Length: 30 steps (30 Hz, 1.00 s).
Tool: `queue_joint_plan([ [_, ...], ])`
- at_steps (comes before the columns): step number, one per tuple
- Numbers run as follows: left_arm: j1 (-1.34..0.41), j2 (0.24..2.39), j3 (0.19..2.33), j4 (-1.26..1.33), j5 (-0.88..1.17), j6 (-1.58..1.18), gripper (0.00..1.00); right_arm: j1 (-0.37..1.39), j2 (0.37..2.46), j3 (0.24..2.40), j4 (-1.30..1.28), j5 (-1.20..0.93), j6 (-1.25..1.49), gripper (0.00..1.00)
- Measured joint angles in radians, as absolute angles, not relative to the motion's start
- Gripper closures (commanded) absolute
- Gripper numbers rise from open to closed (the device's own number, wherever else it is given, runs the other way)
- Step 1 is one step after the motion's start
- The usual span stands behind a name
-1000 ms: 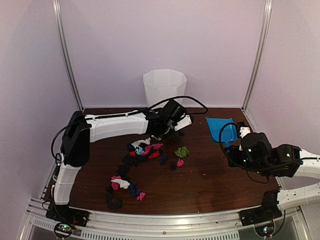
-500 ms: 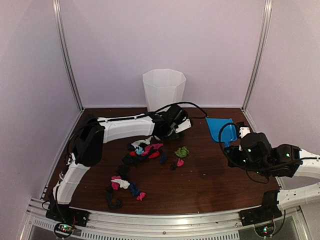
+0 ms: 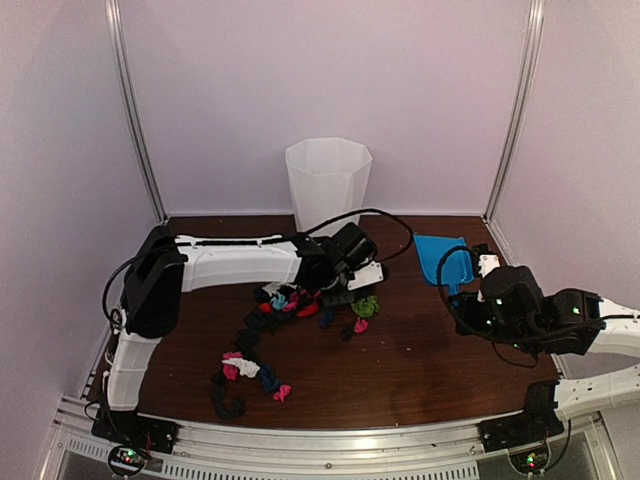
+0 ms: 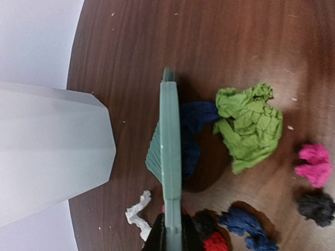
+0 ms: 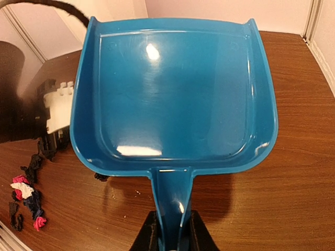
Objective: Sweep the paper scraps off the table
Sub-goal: Sweep the paper scraps from the center of the board.
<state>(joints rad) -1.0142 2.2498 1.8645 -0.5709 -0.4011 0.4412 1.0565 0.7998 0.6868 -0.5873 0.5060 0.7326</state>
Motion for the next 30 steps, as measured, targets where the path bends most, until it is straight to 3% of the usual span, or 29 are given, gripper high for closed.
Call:
queue_joint_plan([
  [10, -1.153, 2.068, 1.621, -0.589, -0.390, 0.336, 1.00, 1.061, 0.797, 0.687, -0.588, 0.506, 0.734, 1.00],
  [21, -1.151, 1.783, 1.278, -0.495, -0.362, 0.223, 1.00, 1.127, 0.831, 0.688, -0.597, 0.478, 0.776, 1.00],
  [30, -1.164, 1.724, 1.202, -0.418, -0.367, 0.192, 1.00, 1.301, 0.931, 0.793, -0.841, 0.446, 0.892, 1.00],
])
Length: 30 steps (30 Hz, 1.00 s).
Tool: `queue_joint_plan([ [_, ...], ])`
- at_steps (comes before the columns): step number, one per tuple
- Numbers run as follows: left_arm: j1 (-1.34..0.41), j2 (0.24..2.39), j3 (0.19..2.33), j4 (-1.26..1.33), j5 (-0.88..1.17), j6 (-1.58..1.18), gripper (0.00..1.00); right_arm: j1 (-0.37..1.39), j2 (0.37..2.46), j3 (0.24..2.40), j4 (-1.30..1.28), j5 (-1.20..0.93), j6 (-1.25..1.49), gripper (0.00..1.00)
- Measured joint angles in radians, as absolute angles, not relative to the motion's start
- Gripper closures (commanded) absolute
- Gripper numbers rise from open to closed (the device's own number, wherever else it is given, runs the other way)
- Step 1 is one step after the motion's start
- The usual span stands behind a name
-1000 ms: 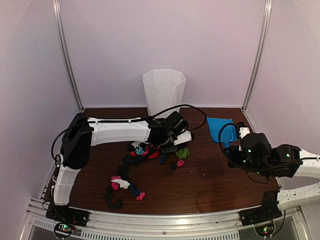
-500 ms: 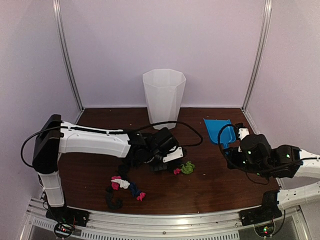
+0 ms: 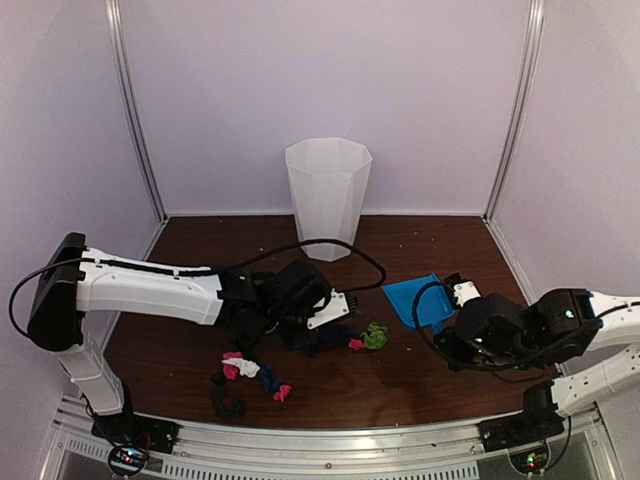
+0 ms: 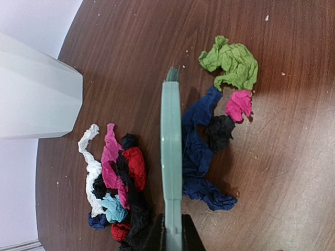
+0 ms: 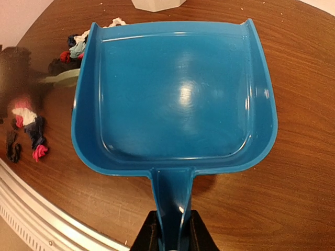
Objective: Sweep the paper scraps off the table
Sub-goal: Sweep the paper scraps from the center of the board, then sweep the paper scraps into the dustpan.
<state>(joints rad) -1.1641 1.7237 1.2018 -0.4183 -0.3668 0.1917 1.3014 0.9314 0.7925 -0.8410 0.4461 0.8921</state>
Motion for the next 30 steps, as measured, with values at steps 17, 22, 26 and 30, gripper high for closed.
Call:
queue_joint_plan([
  [17, -1.143, 1.673, 1.175, -0.363, -0.357, 0.199, 1.00, 1.392, 0.862, 0.841, -1.190, 0.198, 0.905, 1.00],
  [22, -1.143, 1.671, 1.171, -0.363, -0.356, 0.185, 1.00, 1.401, 0.873, 0.820, -1.191, 0.125, 0.855, 1.00],
  [26, -1.143, 1.671, 1.171, -0.367, -0.358, 0.161, 1.00, 1.402, 0.940, 0.797, -1.154, 0.094, 0.828, 1.00],
  [30, -1.142, 1.673, 1.172, -0.368, -0.357, 0.145, 1.00, 1.403, 1.038, 0.756, -1.081, 0.089, 0.813, 1.00],
])
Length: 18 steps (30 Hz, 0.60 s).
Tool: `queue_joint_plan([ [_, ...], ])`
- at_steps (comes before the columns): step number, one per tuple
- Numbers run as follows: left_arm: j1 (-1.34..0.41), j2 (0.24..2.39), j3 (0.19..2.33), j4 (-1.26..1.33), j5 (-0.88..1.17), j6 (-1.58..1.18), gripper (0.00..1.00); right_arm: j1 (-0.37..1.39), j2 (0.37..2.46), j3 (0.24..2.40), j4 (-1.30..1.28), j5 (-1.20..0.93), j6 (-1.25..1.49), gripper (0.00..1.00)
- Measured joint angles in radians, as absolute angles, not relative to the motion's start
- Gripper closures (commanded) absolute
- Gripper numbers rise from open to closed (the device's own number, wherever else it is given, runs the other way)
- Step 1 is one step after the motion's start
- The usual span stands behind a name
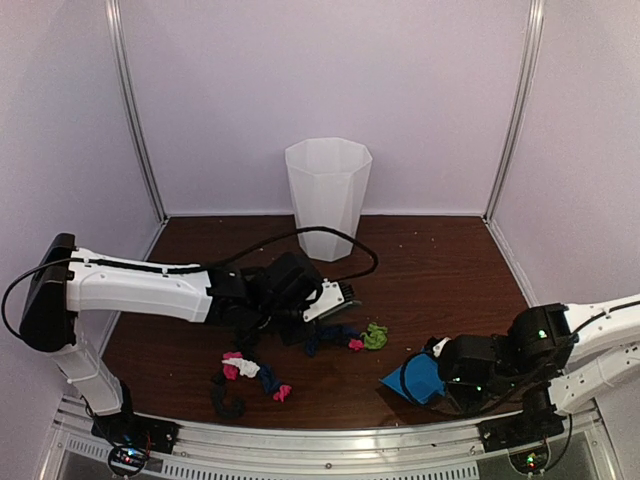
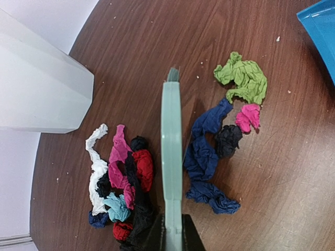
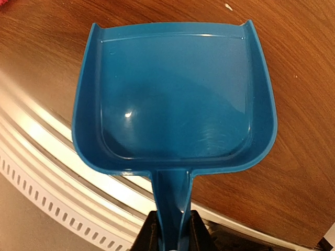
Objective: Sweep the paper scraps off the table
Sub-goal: Sweep the paper scraps into the dustpan.
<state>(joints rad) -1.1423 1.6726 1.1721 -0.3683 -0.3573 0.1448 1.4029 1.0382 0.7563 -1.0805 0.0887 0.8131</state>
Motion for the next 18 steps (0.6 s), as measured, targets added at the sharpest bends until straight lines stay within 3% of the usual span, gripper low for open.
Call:
queue_joint_plan([
  [9, -1.141, 1.767, 1.318, -0.398, -0.332, 0.186, 1.00, 1.403, 1.213, 0.702, -0.896, 0.084, 0.803, 1.00],
  [18, -1.129, 1.944, 1.499, -0.451, -0.234, 0.337, 1.00, 1.403, 1.221, 0.670, -0.798, 0.064, 0.792, 1.00],
])
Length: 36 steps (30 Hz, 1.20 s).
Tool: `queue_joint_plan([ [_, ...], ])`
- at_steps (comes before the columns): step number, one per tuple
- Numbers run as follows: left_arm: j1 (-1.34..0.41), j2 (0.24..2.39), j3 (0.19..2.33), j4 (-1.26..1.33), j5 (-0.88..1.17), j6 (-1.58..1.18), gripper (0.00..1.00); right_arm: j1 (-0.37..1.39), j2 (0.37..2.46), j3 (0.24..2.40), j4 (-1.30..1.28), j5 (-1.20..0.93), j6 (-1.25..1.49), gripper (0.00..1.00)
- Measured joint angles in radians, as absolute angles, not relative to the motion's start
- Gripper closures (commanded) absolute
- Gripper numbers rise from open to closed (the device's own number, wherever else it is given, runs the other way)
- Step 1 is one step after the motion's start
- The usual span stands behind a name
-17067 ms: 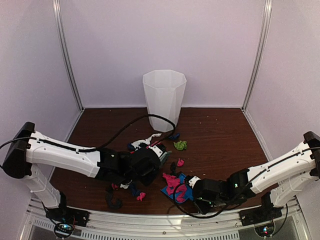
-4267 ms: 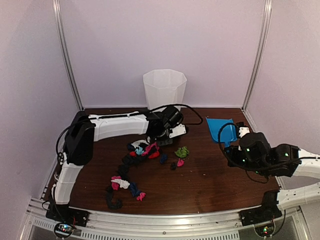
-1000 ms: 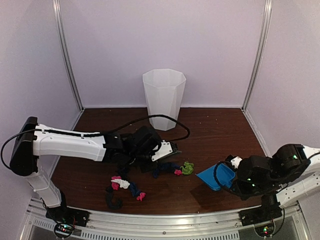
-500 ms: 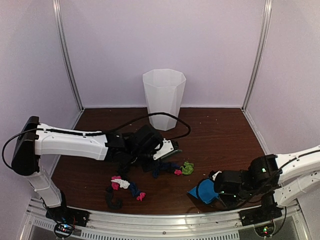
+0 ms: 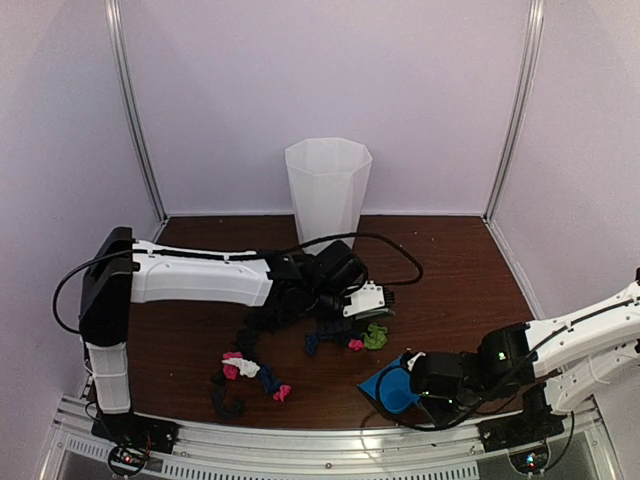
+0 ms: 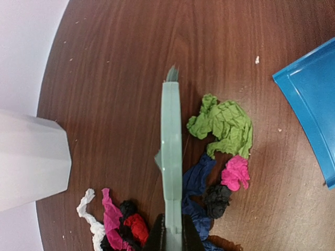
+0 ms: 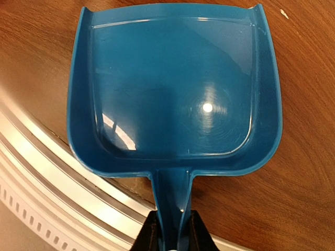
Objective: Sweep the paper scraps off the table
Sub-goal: Sweep the paper scraps into the dustpan.
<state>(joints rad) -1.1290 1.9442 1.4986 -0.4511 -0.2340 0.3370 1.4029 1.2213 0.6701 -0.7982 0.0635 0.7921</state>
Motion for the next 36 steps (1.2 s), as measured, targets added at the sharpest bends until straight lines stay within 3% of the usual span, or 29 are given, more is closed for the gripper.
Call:
queue_joint_plan([
  [12, -1.130, 2.055, 1.649, -0.562, -0.146, 0.420, 1.00, 1.403, 1.213, 0.617, -0.720, 0.052, 0.815, 1.00],
  [27, -1.195, 1.893, 1.497, -0.575, 0.038, 0.409, 1.00, 1.402, 1.230, 0.614, -0.652, 0.032, 0.796, 1.00],
  [36, -1.195, 1.773, 1.406, -0.529, -0.064, 0.323, 1.00, 1.403, 1.230, 0.609, -0.627, -0.014, 0.756, 1.00],
])
